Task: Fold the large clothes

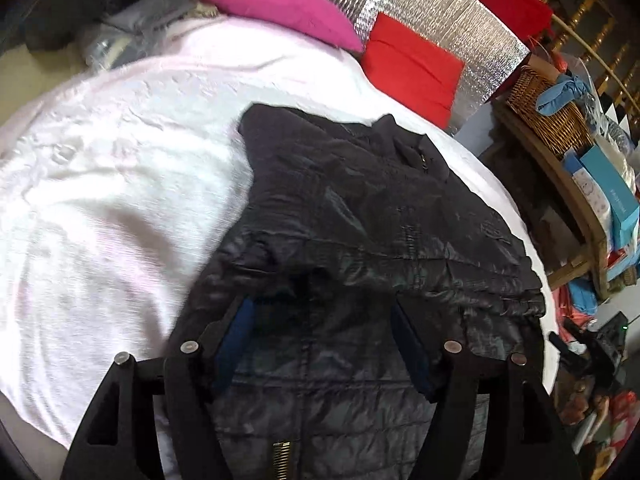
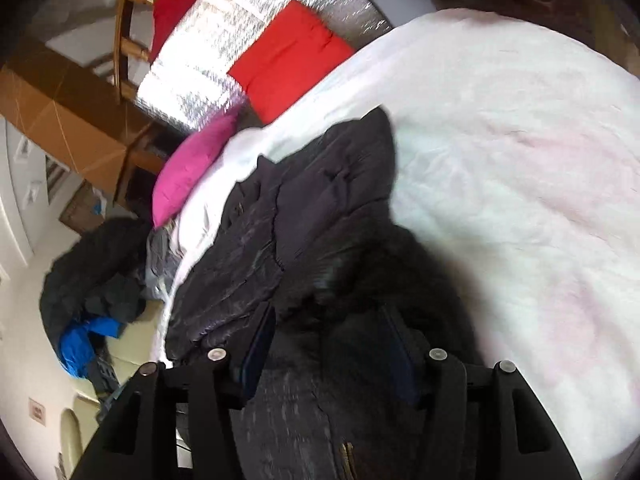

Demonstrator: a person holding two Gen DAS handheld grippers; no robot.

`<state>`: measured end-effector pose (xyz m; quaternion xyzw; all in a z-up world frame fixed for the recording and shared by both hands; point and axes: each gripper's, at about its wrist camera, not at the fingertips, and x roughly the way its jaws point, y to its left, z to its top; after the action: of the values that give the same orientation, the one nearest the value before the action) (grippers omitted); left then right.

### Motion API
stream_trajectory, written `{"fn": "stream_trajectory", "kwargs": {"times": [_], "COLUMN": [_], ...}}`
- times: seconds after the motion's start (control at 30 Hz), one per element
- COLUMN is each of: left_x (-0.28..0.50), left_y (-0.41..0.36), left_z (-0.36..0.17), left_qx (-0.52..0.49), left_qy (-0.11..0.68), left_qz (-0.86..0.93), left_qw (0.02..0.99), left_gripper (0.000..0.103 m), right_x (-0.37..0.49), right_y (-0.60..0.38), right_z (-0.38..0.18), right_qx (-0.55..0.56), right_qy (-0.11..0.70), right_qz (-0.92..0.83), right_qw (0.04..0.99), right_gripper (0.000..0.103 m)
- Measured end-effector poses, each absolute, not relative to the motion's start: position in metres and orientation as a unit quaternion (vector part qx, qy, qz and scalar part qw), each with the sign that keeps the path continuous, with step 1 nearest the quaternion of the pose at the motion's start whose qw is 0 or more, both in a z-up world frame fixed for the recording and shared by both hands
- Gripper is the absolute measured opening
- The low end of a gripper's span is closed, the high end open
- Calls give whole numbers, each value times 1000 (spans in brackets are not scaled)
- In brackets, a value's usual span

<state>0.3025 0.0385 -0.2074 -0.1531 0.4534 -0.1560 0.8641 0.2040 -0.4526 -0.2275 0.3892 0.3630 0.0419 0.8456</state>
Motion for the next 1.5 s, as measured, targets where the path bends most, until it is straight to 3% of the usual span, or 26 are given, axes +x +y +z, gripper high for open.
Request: {"fn": "stream_trajectory", "kwargs": {"times": [0.67,0.87,1.27,1.5], "left_x": [222,177,128,134], "left_y": [62,73,80,78], "left_z": [-223,-241,-305,-312], "left_qx": [-64,-62,-131,-125], "left_qy": [444,479,611,610], "left_qz": [-98,-85,-33,-32], "left_qw": [888,872,780,782], "left_gripper": [77,79,84,85], "right_x": [150,121,83,106], "right_y": [-446,-425,-398,-395], "right_z": [-239,-250,-316,-360], "right_qx": [330,295,154,141], "right_qy": [379,430,616,640], "right_qz": [14,58,64,58], "right_qw": [864,852,770,753], "right_gripper": [60,60,65,67]}}
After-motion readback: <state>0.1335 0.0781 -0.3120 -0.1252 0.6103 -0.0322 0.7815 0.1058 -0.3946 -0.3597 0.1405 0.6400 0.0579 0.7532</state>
